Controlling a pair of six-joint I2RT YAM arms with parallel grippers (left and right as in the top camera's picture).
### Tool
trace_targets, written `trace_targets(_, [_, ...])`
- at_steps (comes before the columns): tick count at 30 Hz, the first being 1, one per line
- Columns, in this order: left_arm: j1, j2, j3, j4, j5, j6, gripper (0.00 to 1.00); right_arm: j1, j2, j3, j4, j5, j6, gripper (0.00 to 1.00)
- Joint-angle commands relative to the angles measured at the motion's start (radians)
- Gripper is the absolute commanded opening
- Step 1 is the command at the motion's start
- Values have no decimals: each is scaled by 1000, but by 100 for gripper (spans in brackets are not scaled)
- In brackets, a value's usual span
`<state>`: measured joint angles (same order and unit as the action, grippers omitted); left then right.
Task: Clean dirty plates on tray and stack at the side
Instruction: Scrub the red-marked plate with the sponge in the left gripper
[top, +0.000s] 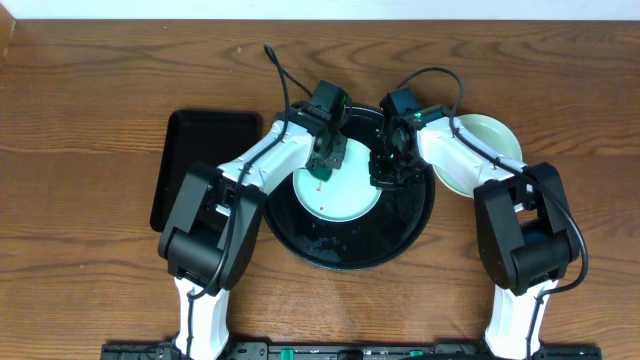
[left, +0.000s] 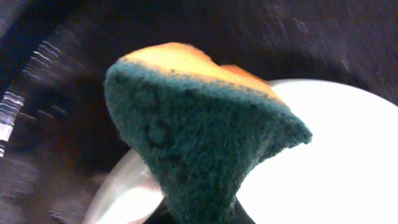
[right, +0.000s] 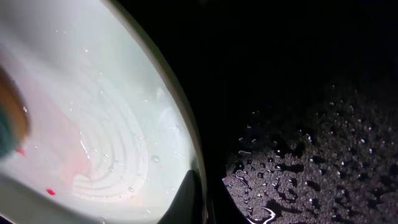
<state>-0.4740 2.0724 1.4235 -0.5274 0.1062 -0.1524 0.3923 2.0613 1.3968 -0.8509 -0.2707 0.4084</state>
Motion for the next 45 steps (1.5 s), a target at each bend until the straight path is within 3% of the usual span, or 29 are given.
trace_targets(1, [-9,30,-19,-111,341,9,8,19,34,-37,-16,34,-32,1])
trace_targets(7, [-7,30,-19,-100,381,9,8,20,34,-37,-17,34,-32,1])
trace_targets(11, [-5,30,-19,-25,215,-10,8,21,34,-37,-21,34,-32,1])
trace_targets(14, [4,30,-16,-10,-128,-207,8,21,34,-37,-25,34,-32,1])
trace_targets(16, [19,29,-11,-19,-249,-333,8,21,34,-37,-30,34,-38,1])
trace_targets(21, [43,29,-11,-117,-252,-541,8,21,34,-37,-34,34,-43,1])
trace_targets(23, [40,29,-11,-175,-235,-573,8,21,34,-37,-32,34,-43,1])
trace_targets(26, [33,29,-11,-255,-139,-543,8,21,34,-37,-31,34,-43,1])
trace_targets(33, [31,29,-11,-261,327,-185,8,21,34,-37,-28,34,-43,1])
trace_targets(42, [31,30,-11,19,347,-109,8,21,34,-37,-32,34,-43,1])
trace_targets(45, [31,30,-11,122,222,-110,8,21,34,-37,-32,34,-43,1])
